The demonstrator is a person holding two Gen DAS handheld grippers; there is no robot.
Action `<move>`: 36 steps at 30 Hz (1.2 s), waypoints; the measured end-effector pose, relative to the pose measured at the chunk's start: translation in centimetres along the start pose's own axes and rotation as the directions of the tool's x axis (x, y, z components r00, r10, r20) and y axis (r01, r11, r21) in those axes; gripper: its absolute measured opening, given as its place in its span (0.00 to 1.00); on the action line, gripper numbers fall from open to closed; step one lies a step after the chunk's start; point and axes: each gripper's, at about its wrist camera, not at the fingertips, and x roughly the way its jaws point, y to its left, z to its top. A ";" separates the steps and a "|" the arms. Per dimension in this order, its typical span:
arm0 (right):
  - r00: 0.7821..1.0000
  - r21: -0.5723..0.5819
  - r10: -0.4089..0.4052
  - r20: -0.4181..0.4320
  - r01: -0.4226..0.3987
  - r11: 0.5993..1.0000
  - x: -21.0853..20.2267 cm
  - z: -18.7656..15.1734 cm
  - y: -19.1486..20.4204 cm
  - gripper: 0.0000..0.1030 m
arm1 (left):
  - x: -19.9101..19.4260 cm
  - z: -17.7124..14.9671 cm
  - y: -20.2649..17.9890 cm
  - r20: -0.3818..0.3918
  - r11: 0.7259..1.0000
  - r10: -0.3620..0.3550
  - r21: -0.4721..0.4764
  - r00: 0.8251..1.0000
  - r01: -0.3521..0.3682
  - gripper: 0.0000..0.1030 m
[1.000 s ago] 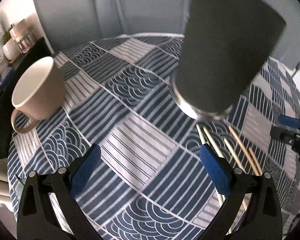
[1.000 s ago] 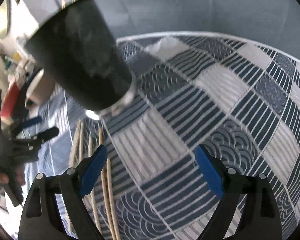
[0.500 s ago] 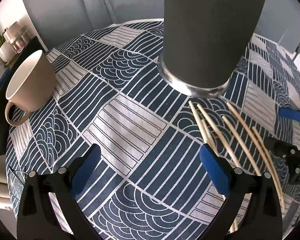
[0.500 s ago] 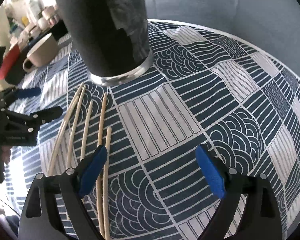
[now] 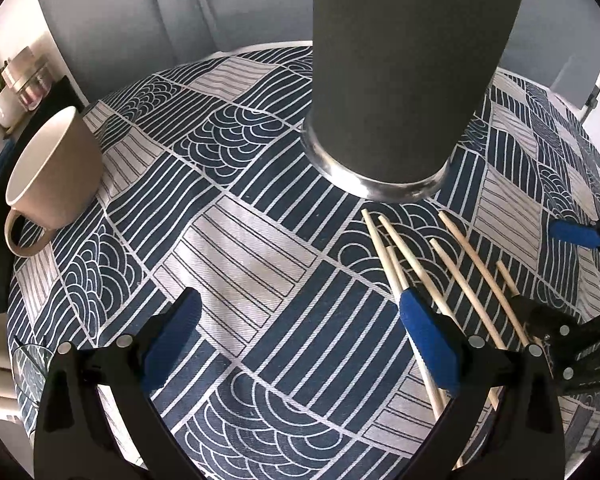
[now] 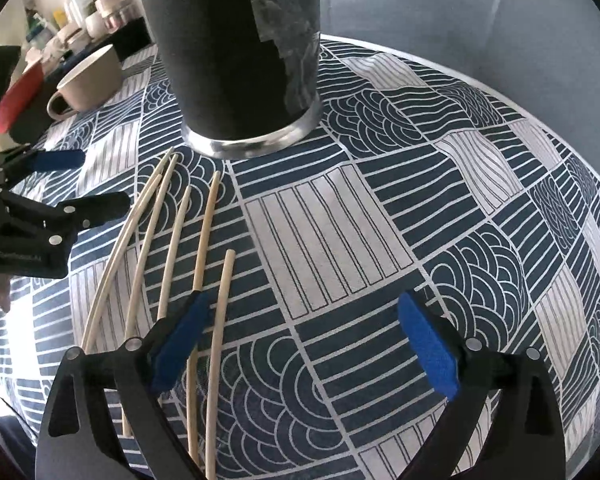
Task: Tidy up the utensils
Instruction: 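Move both open tools back down toward the remaining chopsticks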
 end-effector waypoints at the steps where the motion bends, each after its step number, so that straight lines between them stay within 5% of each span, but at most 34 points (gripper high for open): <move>1: 1.000 -0.001 -0.001 -0.001 0.001 1.000 0.0 0.0 0.0 0.89 | 0.1 0.0 -0.1 -0.003 1.000 -0.006 0.002 1.000 0.006 0.94; 14: 1.000 0.008 -0.010 0.001 0.010 1.000 0.1 -0.2 0.1 0.91 | 1.0 0.2 -0.2 -0.072 0.997 -0.011 -0.081 0.997 0.005 0.96; 28: 0.999 0.016 -0.015 -0.050 0.016 1.000 0.0 0.2 0.0 0.89 | 1.0 0.1 0.5 -0.098 0.999 0.022 -0.043 0.995 -0.026 0.94; 31: 0.999 0.006 -0.009 -0.033 0.009 1.000 -0.8 0.7 -0.3 0.42 | 0.4 0.0 0.3 -0.062 0.999 0.003 -0.034 0.998 -0.005 0.75; 33: 0.999 0.053 -0.005 -0.041 0.007 0.999 -0.9 0.9 -1.3 0.14 | 0.1 0.2 0.0 -0.051 1.000 -0.008 -0.017 0.999 0.007 0.50; 36: 0.998 0.101 0.023 -0.064 -0.017 0.995 -1.0 0.8 -3.0 0.05 | -0.1 0.8 0.0 -0.063 1.000 -0.023 -0.001 0.998 0.023 0.14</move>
